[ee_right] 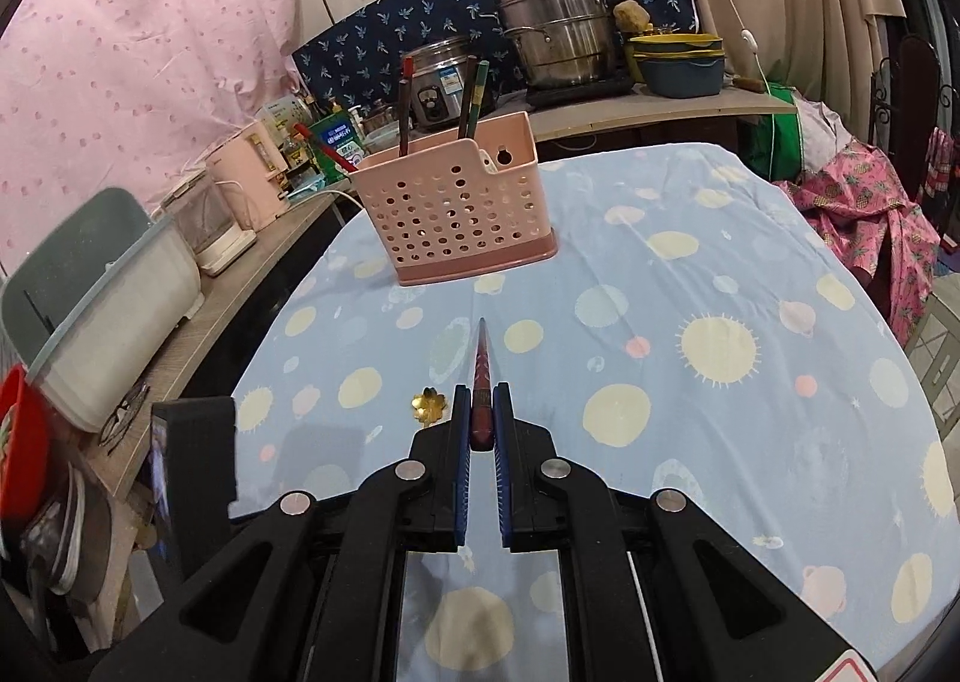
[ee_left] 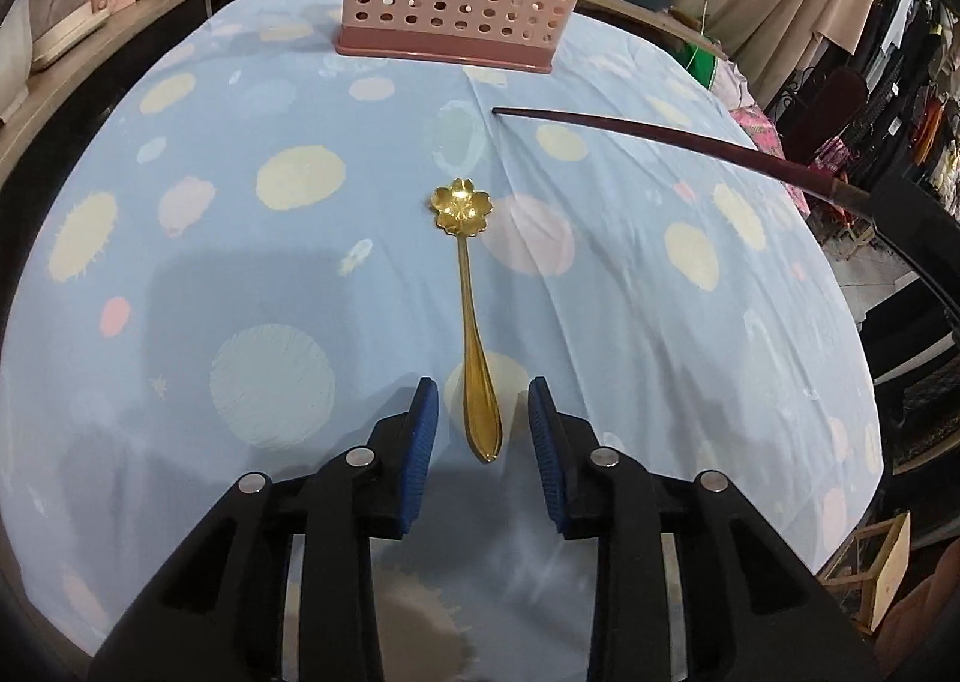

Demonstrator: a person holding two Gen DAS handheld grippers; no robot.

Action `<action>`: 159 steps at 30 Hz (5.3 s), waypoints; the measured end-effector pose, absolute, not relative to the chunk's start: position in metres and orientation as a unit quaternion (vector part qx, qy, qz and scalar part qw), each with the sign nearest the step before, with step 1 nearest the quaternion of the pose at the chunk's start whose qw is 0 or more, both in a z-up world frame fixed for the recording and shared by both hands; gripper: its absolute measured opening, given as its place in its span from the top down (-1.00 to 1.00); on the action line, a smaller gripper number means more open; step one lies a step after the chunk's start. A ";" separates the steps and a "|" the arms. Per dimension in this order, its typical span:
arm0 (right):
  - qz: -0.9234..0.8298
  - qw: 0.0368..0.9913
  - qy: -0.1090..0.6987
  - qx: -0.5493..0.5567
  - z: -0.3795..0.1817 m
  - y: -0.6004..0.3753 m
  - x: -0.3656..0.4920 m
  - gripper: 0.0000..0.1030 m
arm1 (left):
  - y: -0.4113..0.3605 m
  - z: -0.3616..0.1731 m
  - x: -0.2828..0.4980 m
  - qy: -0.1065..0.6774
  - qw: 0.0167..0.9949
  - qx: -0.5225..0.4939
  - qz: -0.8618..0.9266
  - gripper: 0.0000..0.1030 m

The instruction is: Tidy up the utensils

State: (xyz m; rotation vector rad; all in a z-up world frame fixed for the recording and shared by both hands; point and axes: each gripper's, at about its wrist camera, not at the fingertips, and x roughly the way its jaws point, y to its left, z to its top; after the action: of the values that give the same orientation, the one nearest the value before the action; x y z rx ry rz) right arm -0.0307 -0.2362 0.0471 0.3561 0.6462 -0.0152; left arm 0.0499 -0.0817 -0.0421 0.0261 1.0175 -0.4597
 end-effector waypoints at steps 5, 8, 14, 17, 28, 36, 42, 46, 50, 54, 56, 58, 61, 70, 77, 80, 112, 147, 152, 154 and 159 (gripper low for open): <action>-0.006 0.931 0.319 0.176 0.044 -0.235 -0.032 0.86 | -0.080 -0.043 0.049 0.484 0.846 0.013 -0.223 0.80; -0.005 0.930 0.322 0.175 0.041 -0.234 -0.032 0.86 | -0.079 -0.038 0.047 0.480 0.848 0.013 -0.222 0.80; -0.005 0.934 0.312 0.174 0.051 -0.236 -0.034 0.86 | -0.073 -0.004 0.047 0.449 0.866 0.014 -0.220 0.84; -0.005 0.939 0.298 0.172 0.063 -0.238 -0.032 0.86 | -0.069 0.016 0.051 0.430 0.876 0.012 -0.219 0.99; 0.004 0.952 0.253 0.173 0.106 -0.249 -0.016 0.86 | -0.061 0.089 0.079 0.374 0.899 0.009 -0.227 0.99; -0.003 0.969 0.185 0.164 0.170 -0.267 0.021 0.86 | -0.059 0.159 0.123 0.336 0.915 0.024 -0.224 0.99; -0.010 0.977 0.121 0.177 0.220 -0.281 0.057 0.86 | -0.071 0.194 0.163 0.314 0.926 0.054 -0.203 0.99; -0.018 0.981 0.086 0.176 0.248 -0.286 0.086 0.86 | -0.080 0.199 0.191 0.320 0.925 0.070 -0.191 0.99; -0.025 0.983 0.063 0.173 0.266 -0.287 0.115 0.86 | -0.088 0.194 0.217 0.338 0.920 0.083 -0.183 0.99; -0.038 0.984 0.054 0.164 0.275 -0.287 0.148 0.86 | -0.092 0.178 0.233 0.362 0.909 0.094 -0.184 0.99; -0.042 0.985 0.056 0.159 0.273 -0.287 0.164 0.86 | -0.093 0.167 0.237 0.370 0.906 0.101 -0.182 0.99; -0.042 0.984 0.069 0.157 0.265 -0.287 0.182 0.86 | -0.093 0.157 0.242 0.379 0.902 0.101 -0.181 0.99; -0.034 0.981 0.098 0.164 0.243 -0.284 0.204 0.86 | -0.096 0.147 0.250 0.390 0.898 0.101 -0.176 0.99; -0.016 0.973 0.166 0.162 0.185 -0.271 0.222 0.84 | -0.096 0.134 0.265 0.390 0.902 0.079 -0.164 0.88; -0.024 0.975 0.165 0.148 0.176 -0.267 0.196 0.30 | -0.091 0.144 0.249 0.360 0.919 0.067 -0.145 0.09; -0.022 0.974 0.168 0.148 0.173 -0.267 0.184 0.26 | -0.090 0.149 0.242 0.352 0.923 0.065 -0.141 0.09; -0.067 0.956 0.261 0.116 0.104 -0.248 0.064 -0.31 | -0.079 0.126 0.148 0.318 0.938 0.073 -0.118 -0.40; -0.090 0.946 0.295 0.099 0.074 -0.239 0.046 -0.66 | -0.063 0.091 0.127 0.342 0.935 0.059 -0.080 -0.81; -0.093 0.946 0.295 0.094 0.073 -0.238 0.045 -0.68 | -0.063 0.090 0.125 0.340 0.935 0.061 -0.078 -0.81; -0.093 0.946 0.296 0.093 0.072 -0.237 0.045 -0.69 | -0.063 0.089 0.125 0.340 0.935 0.060 -0.077 -0.81; -0.094 0.946 0.297 0.094 0.071 -0.237 0.046 -0.87 | -0.064 0.088 0.124 0.339 0.936 0.062 -0.075 -0.81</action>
State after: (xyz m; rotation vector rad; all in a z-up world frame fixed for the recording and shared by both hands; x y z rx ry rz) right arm 0.0464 -0.2373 0.0710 0.1922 0.6048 -0.1910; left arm 0.1245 -0.0635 0.0881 0.1268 0.6931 -0.1541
